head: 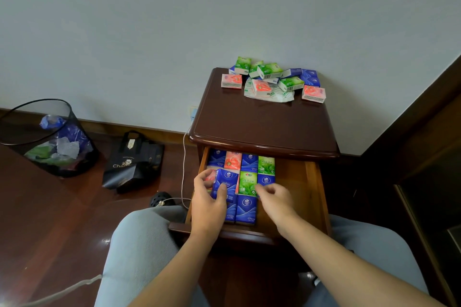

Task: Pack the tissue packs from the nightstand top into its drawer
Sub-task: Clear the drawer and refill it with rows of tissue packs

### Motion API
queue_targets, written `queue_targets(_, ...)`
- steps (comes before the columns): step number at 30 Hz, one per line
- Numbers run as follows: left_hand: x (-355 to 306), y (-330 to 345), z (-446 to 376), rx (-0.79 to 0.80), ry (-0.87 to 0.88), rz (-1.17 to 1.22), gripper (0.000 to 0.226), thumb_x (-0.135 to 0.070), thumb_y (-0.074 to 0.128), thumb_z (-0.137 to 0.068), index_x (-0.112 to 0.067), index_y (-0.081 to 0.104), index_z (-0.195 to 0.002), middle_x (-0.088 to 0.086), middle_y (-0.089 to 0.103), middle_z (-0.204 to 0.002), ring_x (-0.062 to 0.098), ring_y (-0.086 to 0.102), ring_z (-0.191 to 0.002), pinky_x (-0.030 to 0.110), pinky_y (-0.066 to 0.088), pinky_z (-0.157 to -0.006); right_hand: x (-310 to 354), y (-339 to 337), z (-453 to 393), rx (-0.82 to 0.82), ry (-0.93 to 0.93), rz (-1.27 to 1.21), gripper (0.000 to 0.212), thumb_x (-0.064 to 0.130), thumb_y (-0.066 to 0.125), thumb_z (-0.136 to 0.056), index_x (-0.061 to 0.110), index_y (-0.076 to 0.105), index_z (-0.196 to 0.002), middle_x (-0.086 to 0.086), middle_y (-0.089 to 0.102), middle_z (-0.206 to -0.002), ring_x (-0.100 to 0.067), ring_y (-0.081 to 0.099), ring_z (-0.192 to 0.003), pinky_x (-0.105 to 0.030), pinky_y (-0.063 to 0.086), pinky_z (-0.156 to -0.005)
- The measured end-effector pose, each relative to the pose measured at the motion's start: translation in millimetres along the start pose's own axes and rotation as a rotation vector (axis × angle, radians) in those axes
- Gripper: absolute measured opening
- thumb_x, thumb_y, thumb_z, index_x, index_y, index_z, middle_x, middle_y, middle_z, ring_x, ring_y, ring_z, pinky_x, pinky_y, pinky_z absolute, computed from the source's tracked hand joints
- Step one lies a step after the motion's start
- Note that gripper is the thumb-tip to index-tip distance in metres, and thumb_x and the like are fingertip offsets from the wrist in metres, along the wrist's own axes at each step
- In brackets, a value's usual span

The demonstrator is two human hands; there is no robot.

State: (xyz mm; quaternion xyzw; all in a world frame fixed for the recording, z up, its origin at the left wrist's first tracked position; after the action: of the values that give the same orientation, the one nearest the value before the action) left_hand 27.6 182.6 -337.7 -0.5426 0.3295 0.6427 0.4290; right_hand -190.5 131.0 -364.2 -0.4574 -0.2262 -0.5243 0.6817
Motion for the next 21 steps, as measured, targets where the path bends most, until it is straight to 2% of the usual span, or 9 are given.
queue_targets(3,-0.4,1.3,1.1,0.002,0.016,-0.017,0.035,-0.029,0.063,-0.102,-0.045,0.046,-0.128,-0.014,0.061,-0.119,-0.001,0.071,-0.101,0.027,0.063,-0.063,17.1,18.9,11.9,0.192,-0.024,-0.107,0.030,0.055,0.064,-0.097,0.027,0.066,-0.108,0.004,0.073,-0.106,-0.013,0.072,-0.085,-0.023,0.058,-0.058)
queue_targets(5,-1.1,0.6,1.3,-0.007,0.037,-0.046,0.031,-0.027,0.060,-0.104,-0.044,0.047,-0.126,-0.010,0.064,-0.116,0.004,0.074,-0.097,0.034,0.065,-0.068,19.9,33.8,19.8,0.314,0.006,-0.156,0.039,0.062,0.068,-0.091,0.030,0.066,-0.114,0.005,0.074,-0.110,-0.018,0.075,-0.091,-0.030,0.064,-0.069)
queue_targets(7,-1.0,1.7,1.8,0.011,0.036,-0.036,0.023,-0.028,0.058,-0.105,-0.043,0.051,-0.121,-0.008,0.068,-0.113,0.007,0.075,-0.095,0.039,0.066,-0.073,21.0,45.5,25.6,0.410,0.038,-0.258,0.043,0.057,0.076,-0.087,0.028,0.067,-0.118,0.003,0.078,-0.107,-0.021,0.078,-0.091,-0.037,0.065,-0.074)
queue_targets(9,-2.1,4.6,4.0,0.050,0.031,0.000,0.018,-0.030,0.060,-0.104,-0.044,0.056,-0.116,-0.007,0.072,-0.110,0.009,0.077,-0.092,0.032,0.065,-0.067,21.8,46.4,26.9,0.419,0.033,-0.298,0.040,0.044,0.082,-0.087,0.025,0.069,-0.119,0.001,0.080,-0.102,-0.019,0.079,-0.088,-0.036,0.064,-0.070)
queue_targets(11,-4.5,8.1,7.6,0.089,0.063,-0.031,0.022,-0.030,0.065,-0.102,-0.043,0.058,-0.118,-0.006,0.072,-0.108,0.006,0.076,-0.090,0.025,0.062,-0.062,20.9,39.5,23.8,0.365,0.016,-0.257,0.034,0.034,0.081,-0.089,0.025,0.069,-0.119,0.000,0.079,-0.107,-0.018,0.079,-0.090,-0.034,0.064,-0.069)
queue_targets(14,-10.6,16.2,14.0,0.150,0.209,-0.210,0.044,-0.024,0.077,-0.093,-0.036,0.057,-0.130,-0.015,0.068,-0.113,-0.004,0.069,-0.101,0.016,0.059,-0.073,17.9,32.7,18.6,0.329,0.037,-0.334,0.031,0.024,0.072,-0.098,0.018,0.066,-0.127,-0.005,0.077,-0.113,-0.021,0.078,-0.097,-0.036,0.065,-0.079)
queue_targets(16,-13.8,21.7,16.2,0.186,0.313,-0.324,0.050,-0.020,0.081,-0.087,-0.033,0.060,-0.131,-0.020,0.067,-0.115,-0.004,0.065,-0.107,0.016,0.057,-0.084,20.7,33.9,22.7,0.387,0.049,-0.414,0.030,0.031,0.072,-0.098,0.015,0.071,-0.123,-0.006,0.080,-0.108,-0.020,0.078,-0.098,-0.034,0.063,-0.082)
queue_targets(18,-16.0,25.6,17.0,0.208,0.380,-0.407,0.046,-0.024,0.083,-0.084,-0.032,0.065,-0.126,-0.020,0.068,-0.112,-0.002,0.064,-0.107,0.019,0.055,-0.091,29.1,36.0,30.2,0.464,0.009,-0.432,0.032,0.040,0.077,-0.093,0.016,0.077,-0.114,-0.006,0.080,-0.107,-0.020,0.078,-0.101,-0.032,0.063,-0.084)
queue_targets(21,-18.8,29.9,18.3,0.245,0.395,-0.421,0.046,-0.038,0.087,-0.081,-0.035,0.069,-0.123,-0.022,0.067,-0.113,-0.001,0.062,-0.108,0.013,0.051,-0.088,34.9,35.5,34.7,0.487,-0.046,-0.407,0.046,0.042,0.089,-0.078,0.017,0.077,-0.114,-0.006,0.079,-0.111,-0.021,0.077,-0.104,-0.036,0.063,-0.088)
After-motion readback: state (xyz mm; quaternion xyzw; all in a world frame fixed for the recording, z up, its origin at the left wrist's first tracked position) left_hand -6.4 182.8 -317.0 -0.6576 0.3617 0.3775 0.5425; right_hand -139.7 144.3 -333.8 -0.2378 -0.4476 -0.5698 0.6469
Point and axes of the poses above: each hand's wrist, its own z-axis away from the middle knuckle, its own y-axis out of the palm, x = y × z, the point moved 9 cm from there along -z, towards the middle knuckle
